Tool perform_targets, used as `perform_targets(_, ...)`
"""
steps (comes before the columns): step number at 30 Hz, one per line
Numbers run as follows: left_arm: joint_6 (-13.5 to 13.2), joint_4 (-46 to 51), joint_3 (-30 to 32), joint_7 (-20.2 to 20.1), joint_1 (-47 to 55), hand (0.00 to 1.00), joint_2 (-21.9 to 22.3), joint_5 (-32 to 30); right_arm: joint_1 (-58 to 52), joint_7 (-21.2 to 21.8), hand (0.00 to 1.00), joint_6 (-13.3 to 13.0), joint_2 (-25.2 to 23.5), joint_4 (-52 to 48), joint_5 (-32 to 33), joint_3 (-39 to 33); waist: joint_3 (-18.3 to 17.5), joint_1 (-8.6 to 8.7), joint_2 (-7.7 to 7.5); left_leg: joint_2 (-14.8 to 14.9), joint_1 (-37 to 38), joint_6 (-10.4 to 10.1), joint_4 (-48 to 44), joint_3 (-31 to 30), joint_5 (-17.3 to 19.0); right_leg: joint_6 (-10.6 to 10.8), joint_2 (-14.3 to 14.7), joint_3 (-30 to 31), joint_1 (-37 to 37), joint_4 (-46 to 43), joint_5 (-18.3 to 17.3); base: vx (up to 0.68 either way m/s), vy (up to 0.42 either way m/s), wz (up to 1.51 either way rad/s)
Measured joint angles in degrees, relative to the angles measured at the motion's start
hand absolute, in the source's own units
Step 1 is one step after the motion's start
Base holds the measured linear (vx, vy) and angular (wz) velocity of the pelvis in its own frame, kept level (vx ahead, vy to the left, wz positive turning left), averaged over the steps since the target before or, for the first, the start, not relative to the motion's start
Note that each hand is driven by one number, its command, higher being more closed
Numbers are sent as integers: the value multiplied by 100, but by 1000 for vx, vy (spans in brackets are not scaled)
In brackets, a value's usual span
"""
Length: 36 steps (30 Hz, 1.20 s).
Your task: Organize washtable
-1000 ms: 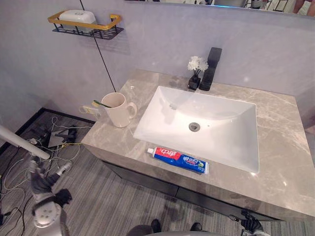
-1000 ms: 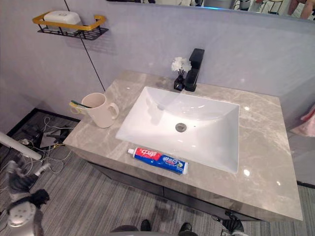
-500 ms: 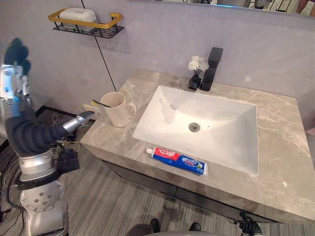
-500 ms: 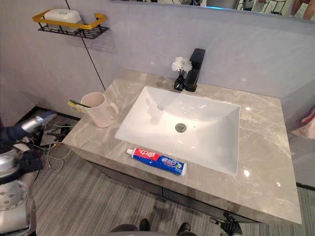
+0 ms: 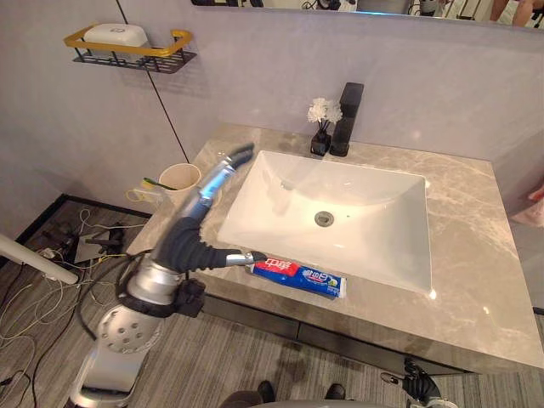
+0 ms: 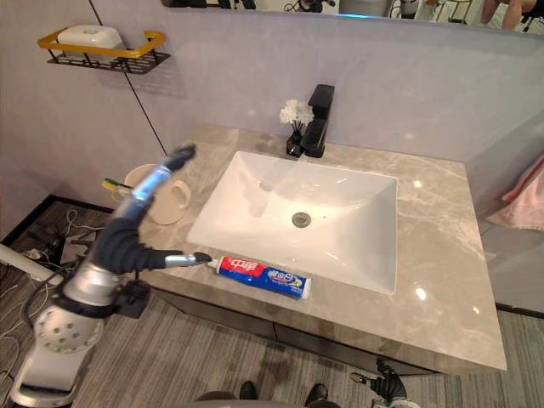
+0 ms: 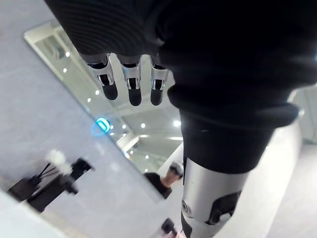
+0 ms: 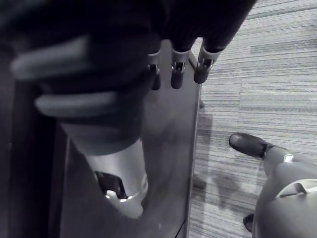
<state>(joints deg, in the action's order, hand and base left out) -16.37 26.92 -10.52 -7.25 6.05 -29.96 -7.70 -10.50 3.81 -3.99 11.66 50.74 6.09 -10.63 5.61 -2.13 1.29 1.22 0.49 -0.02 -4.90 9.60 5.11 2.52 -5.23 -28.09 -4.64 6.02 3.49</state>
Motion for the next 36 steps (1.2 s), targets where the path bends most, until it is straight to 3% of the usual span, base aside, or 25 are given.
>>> perform_targets(10, 160, -895, -563, -148, 15, 0, 253, -954, 69, 1, 0, -11, -3, -4, -38, 114, -47, 1, -66, 3, -7, 0, 1, 120, -2, -5, -8, 131, 65, 0, 51, -5, 37, -6)
perform_targets(15, 237, -1246, -635, -146, 7, 0, 283, -1320, 128, 1, 0, -4, -4, -37, -101, 114, -74, 144, -30, -30, 53, 2, 107, 105, -52, 8, -29, 121, 88, 1, 64, -4, 37, 0)
perform_targets(24, 286, -1608, -640, -117, -105, 0, 293, -1345, 142, -3, 0, -2, -3, -42, -107, 107, -81, 174, 10, -44, 182, -17, 297, 143, -106, 13, -27, 159, 71, 5, 65, 2, 15, -1)
perform_targets(29, 372, -1780, -640, -93, -117, 0, 296, -1358, 217, -2, 0, -1, -4, -43, -110, 103, -74, 311, 49, -46, 209, -17, 322, 176, -105, 14, -26, 191, 71, 6, 65, 19, 33, -3)
perform_targets(36, 408, -1979, -627, 5, -286, 0, 411, -1569, 237, -2, 0, -1, -5, -50, -112, 25, -55, 311, 95, -36, 278, -31, 405, 257, -114, 15, -5, 282, 84, 8, 64, 18, 22, -6)
